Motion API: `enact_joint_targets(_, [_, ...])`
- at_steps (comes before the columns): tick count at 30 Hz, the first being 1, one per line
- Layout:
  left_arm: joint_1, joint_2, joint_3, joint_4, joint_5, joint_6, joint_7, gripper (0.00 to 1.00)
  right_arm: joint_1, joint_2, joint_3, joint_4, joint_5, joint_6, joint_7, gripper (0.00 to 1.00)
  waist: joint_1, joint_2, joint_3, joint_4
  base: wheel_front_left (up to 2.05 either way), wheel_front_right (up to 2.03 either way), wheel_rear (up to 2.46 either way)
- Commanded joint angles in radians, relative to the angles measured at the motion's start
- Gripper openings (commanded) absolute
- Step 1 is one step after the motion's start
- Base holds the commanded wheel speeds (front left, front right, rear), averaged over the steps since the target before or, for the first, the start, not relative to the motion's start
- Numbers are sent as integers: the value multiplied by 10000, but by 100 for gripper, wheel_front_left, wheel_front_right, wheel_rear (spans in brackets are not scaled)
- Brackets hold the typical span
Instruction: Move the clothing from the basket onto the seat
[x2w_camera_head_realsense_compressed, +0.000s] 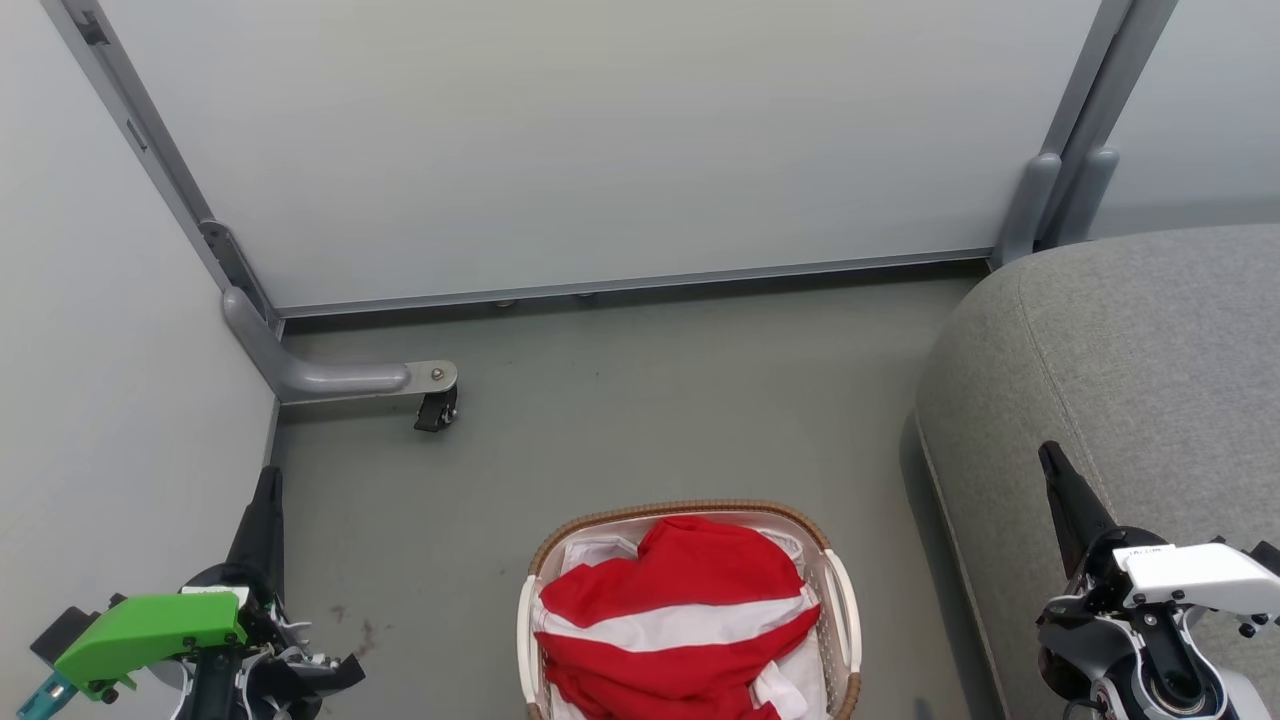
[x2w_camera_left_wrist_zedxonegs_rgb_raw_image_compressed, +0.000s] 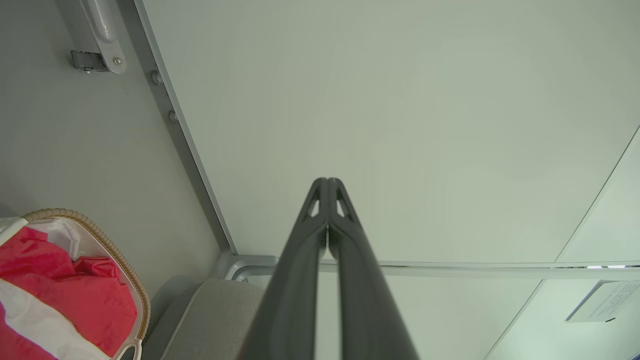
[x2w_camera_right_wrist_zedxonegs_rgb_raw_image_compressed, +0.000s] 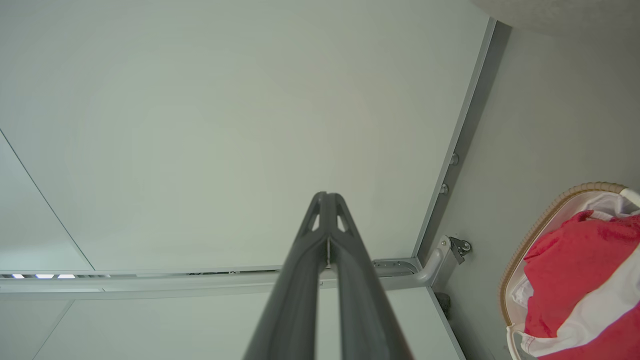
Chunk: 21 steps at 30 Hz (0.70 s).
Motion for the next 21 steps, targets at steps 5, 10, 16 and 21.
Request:
enact_joint_targets(5, [-107, 52, 15, -17, -28, -47, 35, 0, 113, -61, -16, -31, 36, 0, 23, 0, 0, 0, 0, 0, 0, 0, 0])
enact_joint_targets(10, [279, -69, -64, 391, 5, 15, -12, 100, 184, 122, 32, 373, -4, -2, -10, 100, 0, 0, 1, -1, 0, 0, 0])
enact_joint_targets(16, [324, -64, -434, 343, 131, 13, -306, 100, 289, 117, 170, 390, -152, -2, -305, 100, 0, 0, -3, -2, 0, 0, 0])
enact_joint_targets(21, [342, -56, -669, 281, 395, 10, -553, 100, 343, 103, 154, 426, -504, -2, -553, 100, 0, 0, -6, 0, 0, 0, 0])
